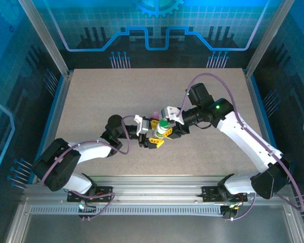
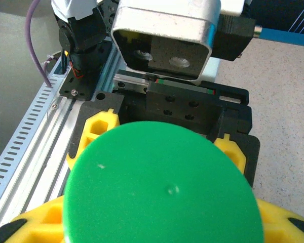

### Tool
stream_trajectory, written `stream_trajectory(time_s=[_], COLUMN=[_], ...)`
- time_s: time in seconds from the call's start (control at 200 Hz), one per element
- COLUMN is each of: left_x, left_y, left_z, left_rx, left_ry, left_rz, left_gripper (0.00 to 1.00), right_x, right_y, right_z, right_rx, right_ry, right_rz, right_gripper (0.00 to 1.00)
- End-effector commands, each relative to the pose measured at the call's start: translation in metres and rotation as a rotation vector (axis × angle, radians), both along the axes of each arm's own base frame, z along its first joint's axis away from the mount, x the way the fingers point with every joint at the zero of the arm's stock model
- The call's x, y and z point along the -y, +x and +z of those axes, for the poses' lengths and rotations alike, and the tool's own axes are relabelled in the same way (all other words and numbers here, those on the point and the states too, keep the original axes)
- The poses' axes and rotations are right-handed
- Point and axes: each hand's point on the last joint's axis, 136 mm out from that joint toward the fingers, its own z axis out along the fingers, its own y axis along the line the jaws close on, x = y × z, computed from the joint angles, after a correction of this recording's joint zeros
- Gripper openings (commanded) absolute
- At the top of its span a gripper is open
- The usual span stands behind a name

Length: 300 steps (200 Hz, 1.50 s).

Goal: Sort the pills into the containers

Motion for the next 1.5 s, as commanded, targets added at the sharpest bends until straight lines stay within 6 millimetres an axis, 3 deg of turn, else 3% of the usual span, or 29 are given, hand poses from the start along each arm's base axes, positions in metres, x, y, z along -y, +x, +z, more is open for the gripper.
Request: stream_trajectory(time_s=[0.0,0.28,0.475,0.69,0.881,1.001,1.076,1.276,1.371,1.496], left_x=[-0.001,0.0,0.001,0.003,0.004,0.004,0.004,0.0,-0.004,-0.011], left_y=[-0.004,-0.005,-0.006,-0.011,-0.013,-0.009,-0.006,0.01,0.022,0.041], left_z=[0.01,0.006,0.004,-0.003,-0.001,0.0,0.0,0.006,0.01,0.011], left_rx=[0.023,0.018,0.014,0.027,0.037,0.036,0.036,0.064,0.077,0.029], left_ry=[-0.001,0.032,0.05,0.085,0.096,0.101,0.107,0.079,0.06,0.041], left_rz=[-0.034,-0.041,-0.05,-0.062,-0.055,-0.035,-0.017,0.103,0.197,0.324], left_gripper=[0.66,0.66,0.54,0.53,0.34,0.19,0.01,0.0,0.0,0.0], right_x=[-0.005,-0.007,-0.008,-0.009,-0.008,-0.007,-0.006,0.007,0.015,0.029], right_y=[-0.004,-0.004,-0.002,-0.001,0.0,0.005,0.007,0.009,0.02,0.037], right_z=[0.012,0.014,0.011,0.012,0.01,0.01,0.012,0.017,0.02,0.028], right_rx=[0.016,0.012,0.004,0.009,0.005,0.004,0.01,0.019,0.036,0.078], right_ry=[0.026,0.027,0.02,0.021,0.013,0.018,0.02,0.011,0.024,0.097], right_rz=[0.03,0.034,0.024,0.021,0.012,-0.019,-0.032,-0.076,-0.158,-0.315], right_gripper=[0.14,0.15,0.15,0.15,0.18,0.32,0.48,0.79,0.94,0.97])
